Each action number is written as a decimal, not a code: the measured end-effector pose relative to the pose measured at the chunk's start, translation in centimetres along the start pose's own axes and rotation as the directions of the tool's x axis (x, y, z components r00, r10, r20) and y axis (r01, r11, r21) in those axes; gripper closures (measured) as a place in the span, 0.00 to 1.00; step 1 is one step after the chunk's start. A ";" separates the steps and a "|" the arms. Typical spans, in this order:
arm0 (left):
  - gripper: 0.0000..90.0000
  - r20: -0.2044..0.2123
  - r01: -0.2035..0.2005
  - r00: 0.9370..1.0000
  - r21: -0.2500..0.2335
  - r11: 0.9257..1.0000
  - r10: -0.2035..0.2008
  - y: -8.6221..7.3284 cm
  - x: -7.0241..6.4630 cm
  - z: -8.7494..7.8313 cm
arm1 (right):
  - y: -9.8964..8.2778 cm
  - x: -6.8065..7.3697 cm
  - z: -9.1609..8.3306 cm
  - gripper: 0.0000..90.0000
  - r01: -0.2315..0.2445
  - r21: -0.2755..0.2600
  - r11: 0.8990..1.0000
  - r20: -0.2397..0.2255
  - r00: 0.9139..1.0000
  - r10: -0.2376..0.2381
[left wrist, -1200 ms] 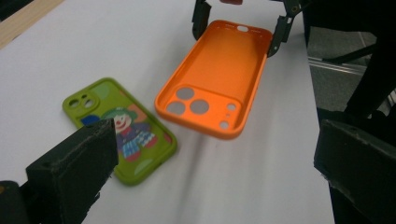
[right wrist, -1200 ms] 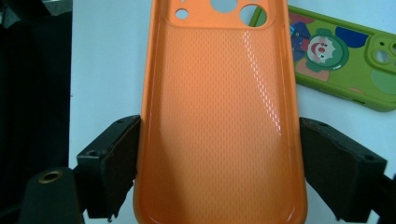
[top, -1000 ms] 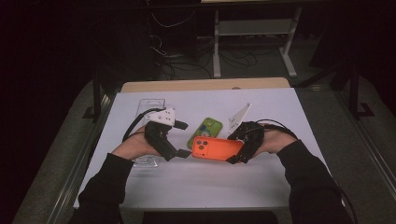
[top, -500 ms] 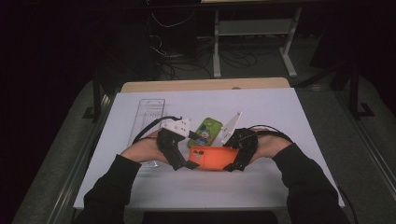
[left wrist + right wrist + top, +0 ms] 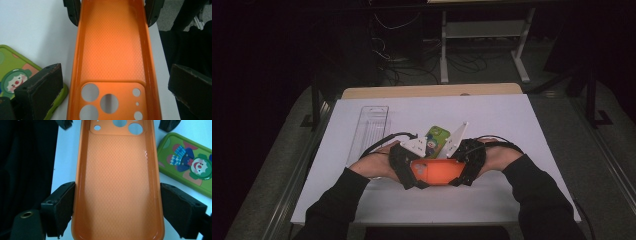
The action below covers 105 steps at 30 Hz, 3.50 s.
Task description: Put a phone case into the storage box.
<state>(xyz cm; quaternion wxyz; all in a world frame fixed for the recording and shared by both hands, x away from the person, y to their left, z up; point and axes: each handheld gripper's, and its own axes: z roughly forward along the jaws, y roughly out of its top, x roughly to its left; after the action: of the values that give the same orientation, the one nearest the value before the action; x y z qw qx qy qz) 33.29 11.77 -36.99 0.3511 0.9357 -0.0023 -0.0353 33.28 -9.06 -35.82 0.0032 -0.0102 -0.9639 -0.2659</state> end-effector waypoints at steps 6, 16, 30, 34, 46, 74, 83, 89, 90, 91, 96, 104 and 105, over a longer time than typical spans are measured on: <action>0.00 0.004 -0.012 1.000 0.038 0.999 0.012 -0.1 0.0 0.5 | 0.3 0.2 -0.1 0.17 0.011 -0.004 1.000 0.005 1.000 -0.011; 0.07 0.003 -0.025 1.000 0.077 0.997 0.025 -0.5 0.1 0.6 | 0.2 0.2 -0.4 0.17 0.011 -0.012 1.000 0.013 1.000 -0.011; 0.18 0.013 -0.005 1.000 0.088 0.996 0.004 -0.5 0.3 0.4 | 0.1 0.1 -0.3 0.17 0.005 -0.010 1.000 0.002 1.000 -0.005; 0.18 0.011 0.005 1.000 0.079 0.997 -0.006 -0.6 0.3 0.4 | -0.2 0.1 -0.2 0.16 -0.020 -0.019 1.000 -0.012 1.000 0.020; 0.18 -0.061 0.075 0.996 0.075 0.994 -0.071 -1.1 0.3 -0.1 | -1.9 -1.0 -1.3 0.00 -0.146 -0.153 0.977 0.015 0.989 0.150; 0.18 -0.298 0.402 0.872 -0.014 0.916 -0.388 -2.1 1.3 -0.4 | -9.9 3.0 0.2 0.01 -0.511 -0.552 0.659 0.225 0.669 0.708; 0.18 -0.286 0.405 0.875 -0.009 0.914 -0.390 -1.9 1.2 -0.1 | -9.9 2.8 0.9 0.01 -0.431 -0.542 0.721 0.311 0.695 0.649; 0.18 -0.286 0.396 0.880 0.002 0.918 -0.379 -1.9 1.2 0.0 | -9.3 3.2 1.1 0.00 -0.350 -0.489 0.799 0.429 0.700 0.570; 0.18 -0.288 0.395 0.880 0.003 0.919 -0.378 -1.9 1.2 0.0 | -9.3 3.3 1.1 0.00 -0.348 -0.483 0.804 0.437 0.700 0.565; 0.18 -0.287 0.395 0.880 0.003 0.919 -0.378 -1.9 1.2 0.0 | -9.2 3.3 1.1 0.00 -0.331 -0.473 0.817 0.458 0.699 0.549; 0.18 -0.288 0.398 0.879 0.003 0.917 -0.380 -1.9 1.2 0.0 | -8.8 3.7 1.3 0.00 -0.269 -0.437 0.858 0.529 0.695 0.487; 0.18 -0.289 0.391 0.882 0.013 0.920 -0.371 -1.9 1.2 0.0 | -8.0 4.5 1.8 0.00 -0.125 -0.312 0.942 0.672 0.671 0.312; 0.18 -0.290 0.389 0.883 0.012 0.921 -0.369 -1.8 1.2 0.0 | -7.9 4.6 1.9 0.00 -0.122 -0.308 0.944 0.680 0.665 0.308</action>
<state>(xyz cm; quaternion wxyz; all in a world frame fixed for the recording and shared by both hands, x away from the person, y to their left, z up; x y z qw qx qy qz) 34.48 13.11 -38.31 0.3013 0.9250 0.2293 0.0307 28.47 -14.82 -41.42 -0.3440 -0.2282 -0.8406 -0.3507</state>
